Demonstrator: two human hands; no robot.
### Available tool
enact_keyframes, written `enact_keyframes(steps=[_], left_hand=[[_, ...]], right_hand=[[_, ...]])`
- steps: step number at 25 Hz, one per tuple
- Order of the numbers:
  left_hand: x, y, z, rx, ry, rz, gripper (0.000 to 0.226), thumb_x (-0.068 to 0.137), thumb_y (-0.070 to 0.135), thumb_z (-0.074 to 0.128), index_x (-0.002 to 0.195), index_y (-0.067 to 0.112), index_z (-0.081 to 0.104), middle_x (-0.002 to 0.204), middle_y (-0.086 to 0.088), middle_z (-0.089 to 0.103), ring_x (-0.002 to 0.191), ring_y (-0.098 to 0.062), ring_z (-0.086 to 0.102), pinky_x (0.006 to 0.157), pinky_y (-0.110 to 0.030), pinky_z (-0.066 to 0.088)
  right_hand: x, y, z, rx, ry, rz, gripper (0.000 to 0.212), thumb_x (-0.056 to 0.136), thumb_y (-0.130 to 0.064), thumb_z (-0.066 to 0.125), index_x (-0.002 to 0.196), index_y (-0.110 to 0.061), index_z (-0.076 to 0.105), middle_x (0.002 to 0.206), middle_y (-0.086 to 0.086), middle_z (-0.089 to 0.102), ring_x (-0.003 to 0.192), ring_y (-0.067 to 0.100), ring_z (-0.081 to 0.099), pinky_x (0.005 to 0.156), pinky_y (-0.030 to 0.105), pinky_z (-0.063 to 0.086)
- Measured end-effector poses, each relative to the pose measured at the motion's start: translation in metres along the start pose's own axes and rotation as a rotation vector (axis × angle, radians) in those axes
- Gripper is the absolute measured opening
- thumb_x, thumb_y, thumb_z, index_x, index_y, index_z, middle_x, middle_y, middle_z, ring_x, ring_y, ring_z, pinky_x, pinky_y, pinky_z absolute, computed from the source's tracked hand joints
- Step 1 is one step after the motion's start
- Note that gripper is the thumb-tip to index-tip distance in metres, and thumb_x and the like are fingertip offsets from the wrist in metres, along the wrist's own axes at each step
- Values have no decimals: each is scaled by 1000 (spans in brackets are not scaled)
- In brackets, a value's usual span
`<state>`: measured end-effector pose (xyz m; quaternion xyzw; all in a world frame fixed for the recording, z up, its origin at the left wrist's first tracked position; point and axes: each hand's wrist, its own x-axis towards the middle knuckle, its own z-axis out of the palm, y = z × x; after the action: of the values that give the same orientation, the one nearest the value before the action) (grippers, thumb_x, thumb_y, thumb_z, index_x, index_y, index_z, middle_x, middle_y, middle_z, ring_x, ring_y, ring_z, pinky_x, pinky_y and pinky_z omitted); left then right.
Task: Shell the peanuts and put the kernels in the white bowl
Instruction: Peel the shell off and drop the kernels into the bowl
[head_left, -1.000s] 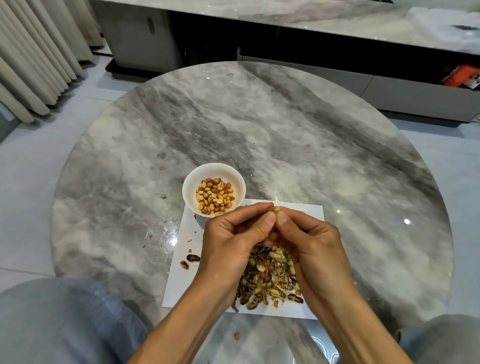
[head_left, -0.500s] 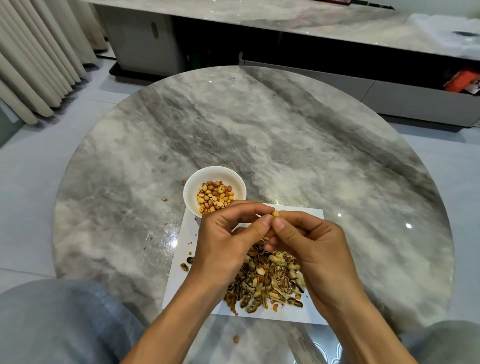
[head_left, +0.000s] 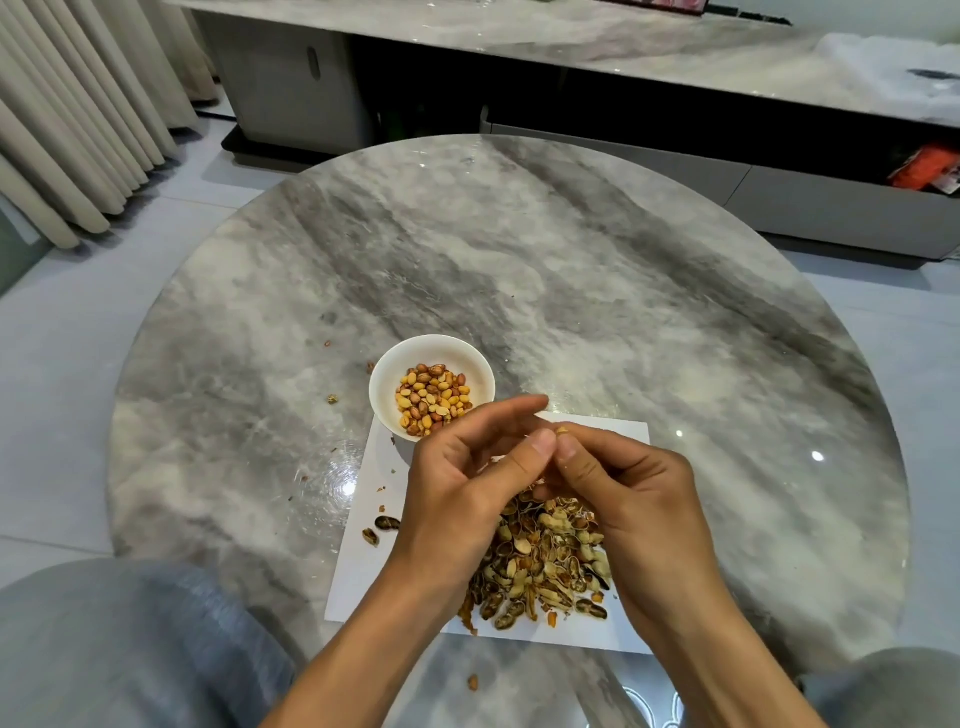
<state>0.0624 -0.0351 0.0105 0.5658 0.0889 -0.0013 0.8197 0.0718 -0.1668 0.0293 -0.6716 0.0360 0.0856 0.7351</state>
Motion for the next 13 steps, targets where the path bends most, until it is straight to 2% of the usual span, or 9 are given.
enact_keyframes(steps=[2, 7, 10, 13], left_hand=[[-1, -1, 3, 2, 9, -47, 25, 76, 20, 80, 100, 15, 78, 99, -8, 76, 97, -19, 73, 77, -21, 55], [-4, -7, 9, -109, 44, -57, 22, 76, 15, 80, 97, 8, 78, 95, -12, 77, 94, -20, 74, 78, -20, 55], [-4, -7, 11, -97, 68, -50, 27, 75, 20, 71, 98, 9, 77, 96, -9, 77, 95, -17, 73, 79, -19, 54], [-2, -6, 8, -21, 18, -62, 27, 83, 21, 67, 108, 19, 75, 106, 0, 76, 104, -12, 70, 86, -21, 54]], right_hand=[[-1, 1, 1, -24, -9, -6, 17, 83, -16, 70, 95, -11, 81, 88, 10, 78, 85, 27, 75, 76, 33, 60], [-4, 6, 7, -117, 60, -73, 18, 86, -9, 71, 91, -22, 82, 83, 3, 78, 85, 25, 75, 80, 44, 59], [-3, 10, 12, -124, 67, -75, 20, 88, -9, 70, 92, -25, 82, 85, 1, 79, 87, 20, 75, 81, 42, 59], [1, 11, 9, -71, 44, 21, 16, 90, -19, 67, 95, -23, 82, 87, 4, 78, 81, 21, 72, 75, 38, 58]])
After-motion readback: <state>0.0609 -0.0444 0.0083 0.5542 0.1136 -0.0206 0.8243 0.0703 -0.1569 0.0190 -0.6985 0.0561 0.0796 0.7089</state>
